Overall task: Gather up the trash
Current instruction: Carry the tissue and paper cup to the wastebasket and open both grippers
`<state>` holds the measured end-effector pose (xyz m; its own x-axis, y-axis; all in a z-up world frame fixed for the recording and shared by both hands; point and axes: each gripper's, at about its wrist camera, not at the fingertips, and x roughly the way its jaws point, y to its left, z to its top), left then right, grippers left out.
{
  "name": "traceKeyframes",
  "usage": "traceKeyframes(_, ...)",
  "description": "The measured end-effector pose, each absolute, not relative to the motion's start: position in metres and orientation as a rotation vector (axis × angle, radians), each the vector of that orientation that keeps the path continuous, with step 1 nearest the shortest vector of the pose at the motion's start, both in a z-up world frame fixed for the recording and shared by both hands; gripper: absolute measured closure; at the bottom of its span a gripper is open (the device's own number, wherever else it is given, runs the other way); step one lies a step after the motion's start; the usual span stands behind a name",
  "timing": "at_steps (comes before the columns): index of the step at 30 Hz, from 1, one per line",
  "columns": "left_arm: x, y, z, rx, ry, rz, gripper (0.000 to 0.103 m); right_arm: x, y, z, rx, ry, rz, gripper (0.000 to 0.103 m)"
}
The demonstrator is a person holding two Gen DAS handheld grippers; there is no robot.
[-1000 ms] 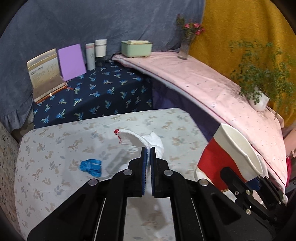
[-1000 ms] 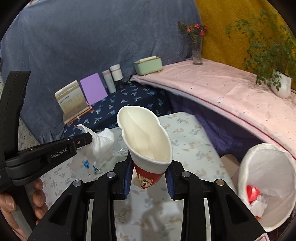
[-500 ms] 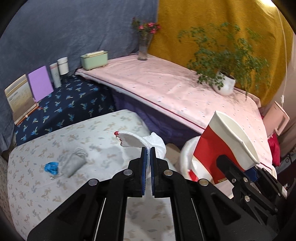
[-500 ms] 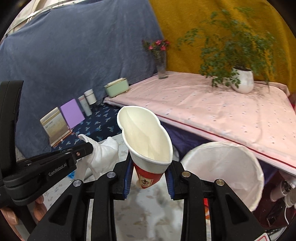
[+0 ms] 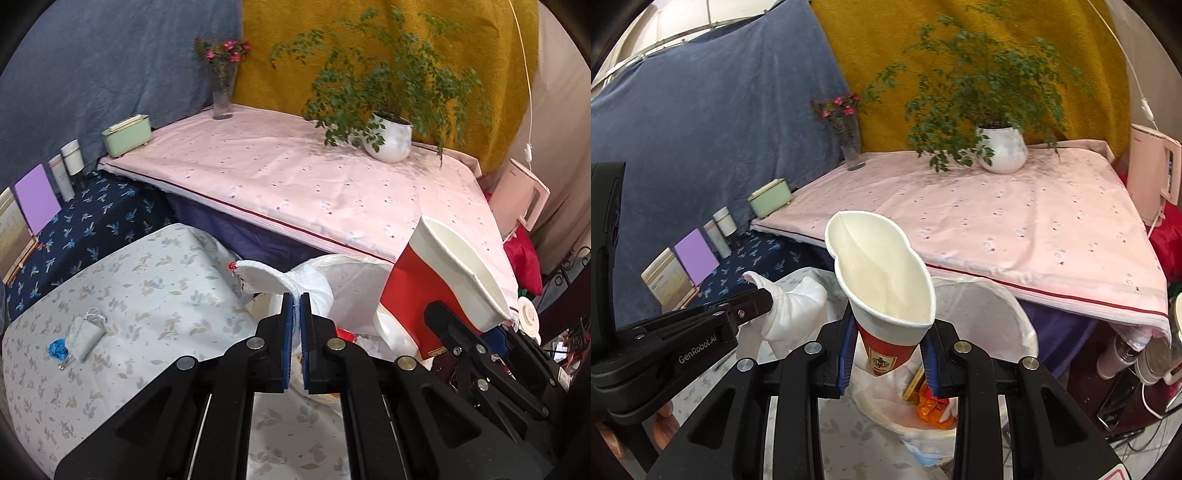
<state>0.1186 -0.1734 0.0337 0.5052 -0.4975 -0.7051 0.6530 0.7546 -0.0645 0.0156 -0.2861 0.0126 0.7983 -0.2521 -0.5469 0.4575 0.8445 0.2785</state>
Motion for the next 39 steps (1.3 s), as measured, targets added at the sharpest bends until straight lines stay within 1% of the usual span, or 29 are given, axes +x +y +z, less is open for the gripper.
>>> traceKeyframes(8,0.104,-0.204,0.023,0.262,0.794,-0.746,0.099,-0.001,-0.31,0.001,0.451,0.526,-0.433,0.074)
traceKeyframes(18,0.109,-0.215,0.01,0.256,0.834,-0.765,0.098,-0.002,-0.322,-0.012,0.468,0.548,-0.452,0.073)
traceKeyframes(20,0.111,-0.214,0.01,0.245,0.84,-0.762,0.09,0.0,-0.324,-0.013,0.47,0.55,-0.457,0.071)
traceKeyframes(21,0.112,-0.214,0.009,0.24,0.841,-0.754,0.079,0.001,-0.325,-0.014,0.472,0.551,-0.463,0.071)
traceKeyframes(22,0.114,-0.213,0.009,0.236,0.837,-0.743,0.071,0.002,-0.327,-0.015,0.476,0.551,-0.467,0.071)
traceKeyframes(23,0.115,-0.212,0.009,0.234,0.833,-0.736,0.069,0.004,-0.328,-0.016,0.481,0.556,-0.463,0.07)
traceKeyframes(24,0.116,-0.21,0.008,0.234,0.831,-0.73,0.068,0.005,-0.329,-0.017,0.486,0.56,-0.462,0.069)
traceKeyframes(29,0.123,-0.203,0.006,0.224,0.836,-0.704,0.066,0.008,-0.329,-0.018,0.481,0.564,-0.459,0.068)
traceKeyframes(32,0.126,-0.198,0.006,0.207,0.839,-0.693,0.063,0.009,-0.327,-0.018,0.475,0.564,-0.456,0.068)
traceKeyframes(39,0.132,-0.182,0.009,0.18,0.837,-0.669,0.063,0.012,-0.316,-0.012,0.451,0.562,-0.438,0.068)
